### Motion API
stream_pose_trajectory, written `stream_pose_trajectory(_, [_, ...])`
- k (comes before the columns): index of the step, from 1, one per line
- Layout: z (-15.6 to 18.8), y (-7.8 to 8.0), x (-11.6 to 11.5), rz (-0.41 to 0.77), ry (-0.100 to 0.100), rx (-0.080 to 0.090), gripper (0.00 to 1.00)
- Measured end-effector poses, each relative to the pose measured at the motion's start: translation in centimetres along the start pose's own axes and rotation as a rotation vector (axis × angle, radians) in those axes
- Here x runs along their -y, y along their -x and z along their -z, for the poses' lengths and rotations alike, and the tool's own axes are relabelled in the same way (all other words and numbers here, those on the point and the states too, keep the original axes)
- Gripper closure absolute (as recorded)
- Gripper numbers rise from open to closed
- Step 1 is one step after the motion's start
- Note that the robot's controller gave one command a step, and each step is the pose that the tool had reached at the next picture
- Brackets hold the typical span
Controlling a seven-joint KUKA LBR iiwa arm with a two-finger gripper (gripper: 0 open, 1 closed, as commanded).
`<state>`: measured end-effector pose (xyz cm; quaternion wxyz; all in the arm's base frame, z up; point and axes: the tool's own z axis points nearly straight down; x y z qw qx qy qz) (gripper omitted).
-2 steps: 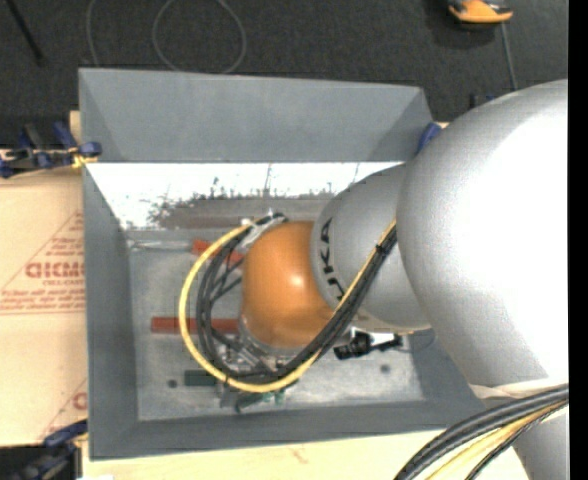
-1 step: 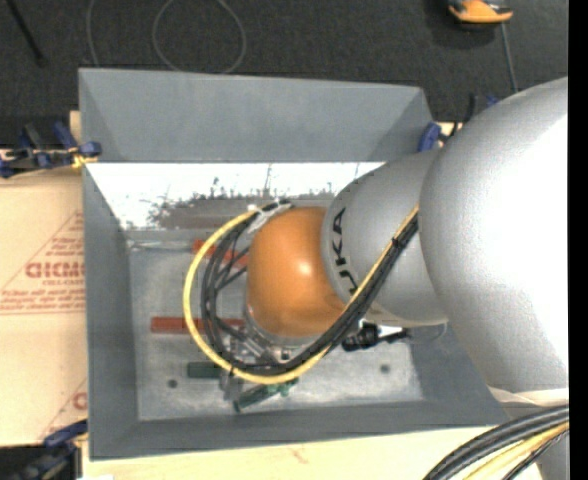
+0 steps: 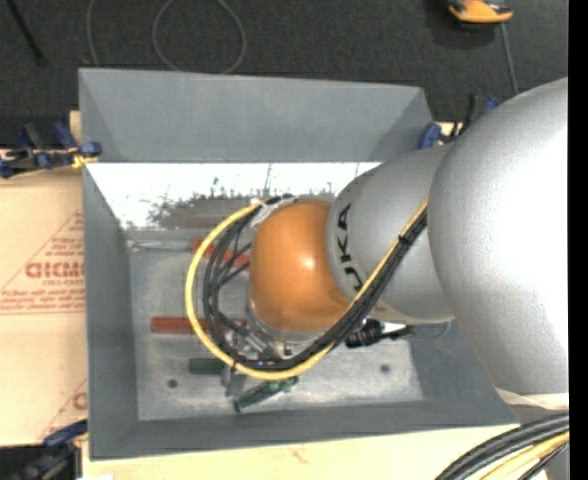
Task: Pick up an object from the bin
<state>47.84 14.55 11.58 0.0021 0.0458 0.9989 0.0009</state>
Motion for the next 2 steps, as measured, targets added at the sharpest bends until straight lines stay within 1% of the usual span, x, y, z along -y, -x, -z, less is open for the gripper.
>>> stream_pose_trajectory(1, [0.9, 0.1, 0.1, -0.006, 0.0, 0.0, 1.0])
stream_pose_trajectory(2, [4.9, 0.3, 0.1, -0.01, 0.0, 0.002, 1.0])
